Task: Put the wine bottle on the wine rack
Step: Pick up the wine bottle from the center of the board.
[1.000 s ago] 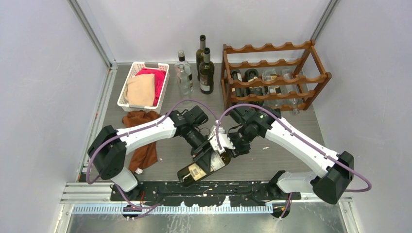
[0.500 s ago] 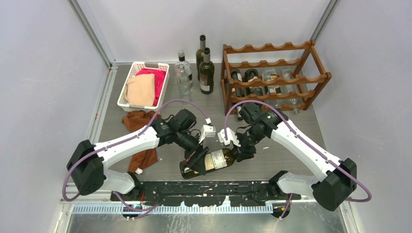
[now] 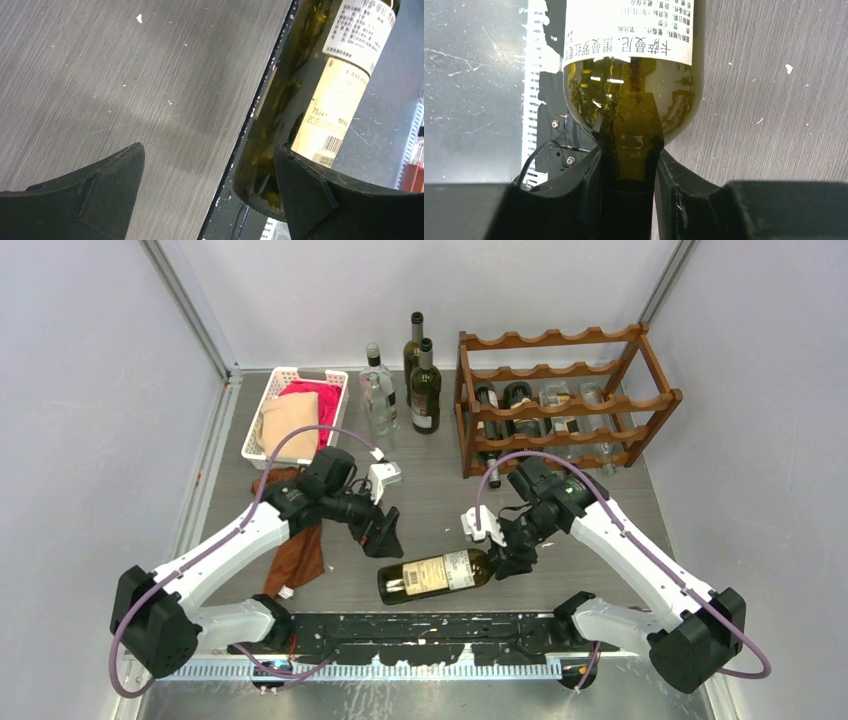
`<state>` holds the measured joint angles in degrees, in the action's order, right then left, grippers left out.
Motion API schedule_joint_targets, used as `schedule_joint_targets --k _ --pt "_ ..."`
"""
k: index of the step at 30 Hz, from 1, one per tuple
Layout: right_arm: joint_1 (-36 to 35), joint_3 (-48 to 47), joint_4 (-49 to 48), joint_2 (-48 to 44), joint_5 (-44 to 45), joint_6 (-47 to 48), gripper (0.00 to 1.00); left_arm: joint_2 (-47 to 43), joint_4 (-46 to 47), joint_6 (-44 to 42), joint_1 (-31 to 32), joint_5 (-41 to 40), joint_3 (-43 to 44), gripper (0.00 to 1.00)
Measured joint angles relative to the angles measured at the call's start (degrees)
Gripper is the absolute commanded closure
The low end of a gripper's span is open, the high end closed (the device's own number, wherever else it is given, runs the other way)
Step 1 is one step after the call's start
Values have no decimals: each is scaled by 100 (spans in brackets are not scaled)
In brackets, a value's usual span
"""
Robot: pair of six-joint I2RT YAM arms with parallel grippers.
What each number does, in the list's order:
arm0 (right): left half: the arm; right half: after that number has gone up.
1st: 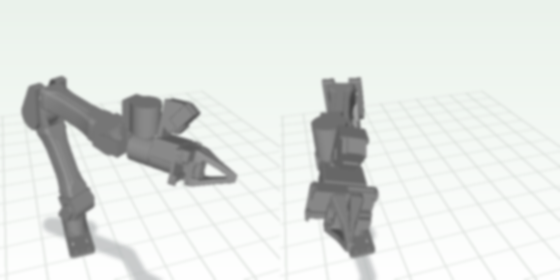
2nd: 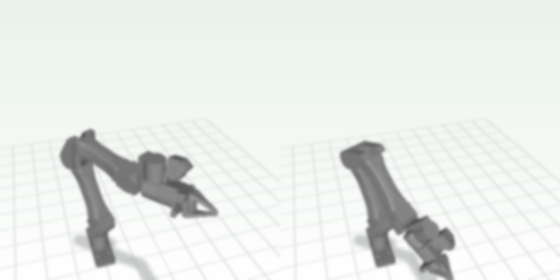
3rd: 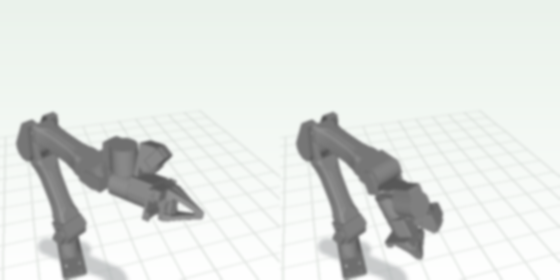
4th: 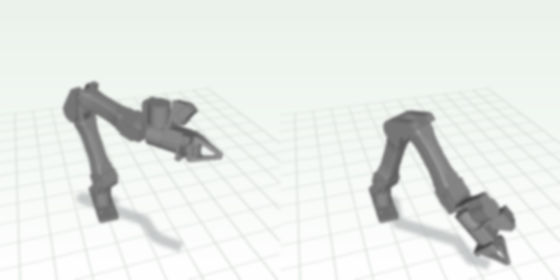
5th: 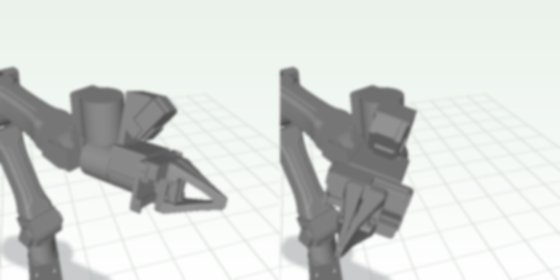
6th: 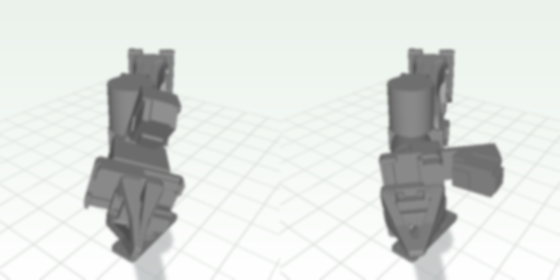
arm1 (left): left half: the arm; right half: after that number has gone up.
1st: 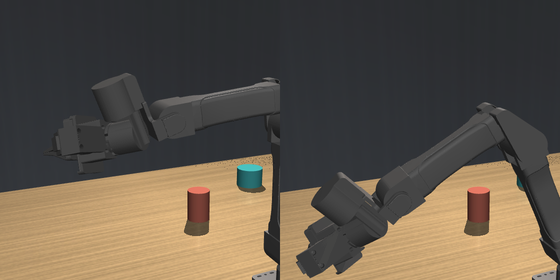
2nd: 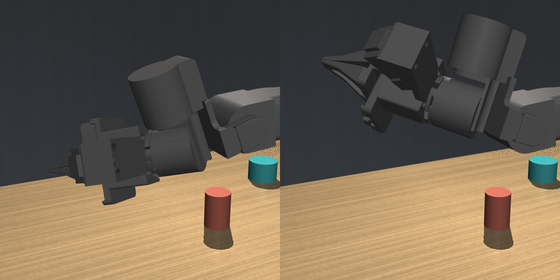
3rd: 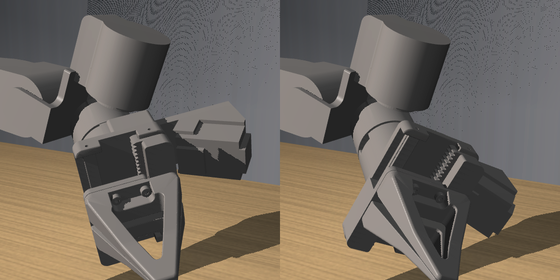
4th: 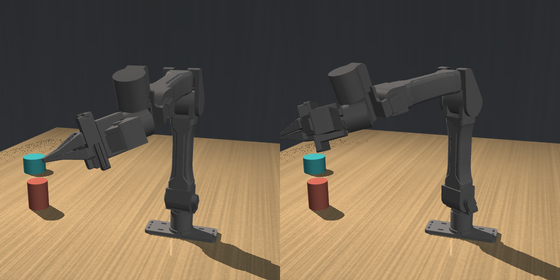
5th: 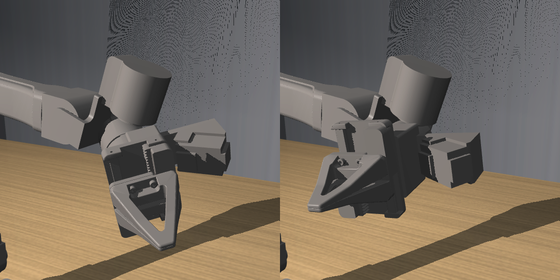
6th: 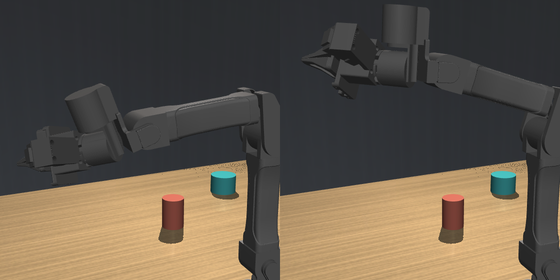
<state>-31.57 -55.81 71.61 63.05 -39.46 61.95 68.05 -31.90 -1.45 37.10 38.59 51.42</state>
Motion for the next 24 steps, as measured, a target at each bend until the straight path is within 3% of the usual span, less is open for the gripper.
schedule_joint_targets --k 5,14,24 --pt "369 22 15 -160 -131 -177 99 -621 59 337 -68 -411 -190 3" --pt "1729 -304 328 -278 -236 -817 99 -2494 376 271 -68 -2389 -507 4" --pt "3141 -1373 1534 -127 -107 -802 99 -2677 271 20 -68 -3508 -1045 3"
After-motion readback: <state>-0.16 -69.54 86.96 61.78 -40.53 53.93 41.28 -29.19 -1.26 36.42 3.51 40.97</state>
